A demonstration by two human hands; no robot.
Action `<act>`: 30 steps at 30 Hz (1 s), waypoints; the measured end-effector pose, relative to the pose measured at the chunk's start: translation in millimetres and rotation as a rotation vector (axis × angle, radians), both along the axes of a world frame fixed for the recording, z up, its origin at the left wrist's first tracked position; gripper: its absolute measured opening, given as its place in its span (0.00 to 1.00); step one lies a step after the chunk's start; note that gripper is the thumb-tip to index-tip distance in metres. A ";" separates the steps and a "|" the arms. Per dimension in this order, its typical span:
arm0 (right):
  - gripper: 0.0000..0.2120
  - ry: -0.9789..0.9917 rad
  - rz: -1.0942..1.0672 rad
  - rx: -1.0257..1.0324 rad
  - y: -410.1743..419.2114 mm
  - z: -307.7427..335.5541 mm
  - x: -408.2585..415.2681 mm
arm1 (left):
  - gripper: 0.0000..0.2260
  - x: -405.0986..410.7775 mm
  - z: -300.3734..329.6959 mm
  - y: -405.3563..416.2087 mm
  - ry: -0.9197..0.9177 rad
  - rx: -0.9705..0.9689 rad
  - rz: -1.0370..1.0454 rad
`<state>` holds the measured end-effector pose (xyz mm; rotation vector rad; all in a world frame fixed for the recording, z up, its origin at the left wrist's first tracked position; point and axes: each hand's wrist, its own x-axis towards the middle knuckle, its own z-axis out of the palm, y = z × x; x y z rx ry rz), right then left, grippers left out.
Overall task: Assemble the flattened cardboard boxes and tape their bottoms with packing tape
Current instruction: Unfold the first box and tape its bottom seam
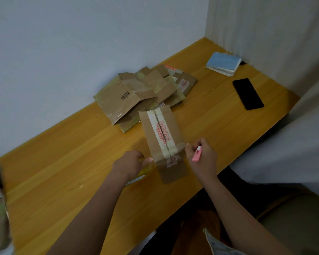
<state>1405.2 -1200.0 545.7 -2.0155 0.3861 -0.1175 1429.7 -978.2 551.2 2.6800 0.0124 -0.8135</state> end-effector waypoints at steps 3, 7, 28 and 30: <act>0.15 -0.024 0.039 0.015 6.2 2.8 -0.8 | 0.24 1.2 -1.0 -7.8 0.001 -0.036 -0.013; 0.16 0.061 0.085 0.077 -6.1 -1.1 9.0 | 0.30 1.7 -3.4 -6.8 0.016 -0.055 0.005; 0.16 0.058 0.130 0.041 25.5 9.0 24.6 | 0.34 -3.0 -5.4 -7.7 0.026 -0.170 0.119; 0.20 0.070 0.168 0.011 25.5 6.4 24.1 | 0.30 -4.5 -8.6 -7.7 0.024 -0.182 0.124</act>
